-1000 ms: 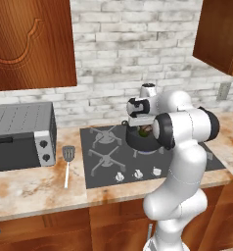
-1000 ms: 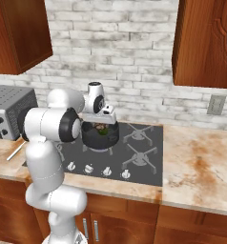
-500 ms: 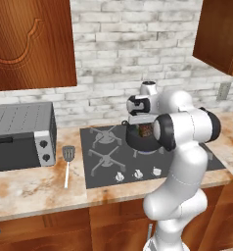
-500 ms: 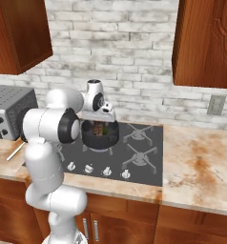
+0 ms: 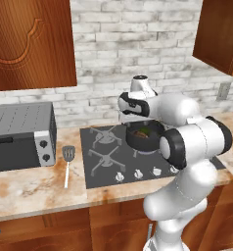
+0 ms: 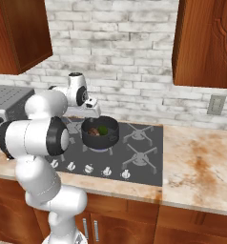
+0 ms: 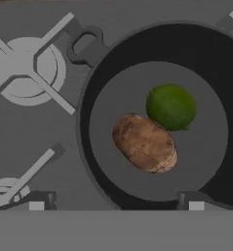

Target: Put the potato and lime in the pot. Retrieve the spatula and lightly stir the vegetables in the pot.

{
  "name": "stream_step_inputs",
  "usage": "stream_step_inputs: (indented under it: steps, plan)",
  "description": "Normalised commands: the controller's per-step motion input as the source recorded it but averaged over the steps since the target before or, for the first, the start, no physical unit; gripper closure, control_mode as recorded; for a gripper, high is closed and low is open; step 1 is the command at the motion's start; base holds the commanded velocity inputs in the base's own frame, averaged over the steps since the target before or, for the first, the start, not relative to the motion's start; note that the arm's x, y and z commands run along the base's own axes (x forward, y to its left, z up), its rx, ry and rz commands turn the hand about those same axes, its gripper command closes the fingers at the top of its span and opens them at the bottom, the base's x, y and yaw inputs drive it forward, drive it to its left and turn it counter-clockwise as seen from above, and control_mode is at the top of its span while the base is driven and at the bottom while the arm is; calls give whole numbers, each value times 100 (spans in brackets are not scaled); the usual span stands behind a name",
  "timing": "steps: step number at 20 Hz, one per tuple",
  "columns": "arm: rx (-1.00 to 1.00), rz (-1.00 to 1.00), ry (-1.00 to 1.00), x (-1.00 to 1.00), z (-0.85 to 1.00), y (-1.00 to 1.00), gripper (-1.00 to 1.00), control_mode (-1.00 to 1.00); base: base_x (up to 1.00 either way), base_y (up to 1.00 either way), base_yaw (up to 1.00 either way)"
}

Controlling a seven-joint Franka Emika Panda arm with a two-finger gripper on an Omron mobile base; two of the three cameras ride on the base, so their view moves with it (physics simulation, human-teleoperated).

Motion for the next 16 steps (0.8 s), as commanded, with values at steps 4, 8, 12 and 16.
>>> stream_step_inputs:
  steps: [4, 8, 12, 16]
  plan:
    - [0, 9, -20, -100, 18, 96, -100, -100, 0, 0, 0]
    - [0, 16, -7, -100, 9, 76, -100, -100, 0, 0, 0]
    - [0, 21, -1, -100, 5, 54, -100, -100, 0, 0, 0]
    - [0, 25, 7, -79, 12, 57, -100, -100, 0, 0, 0]
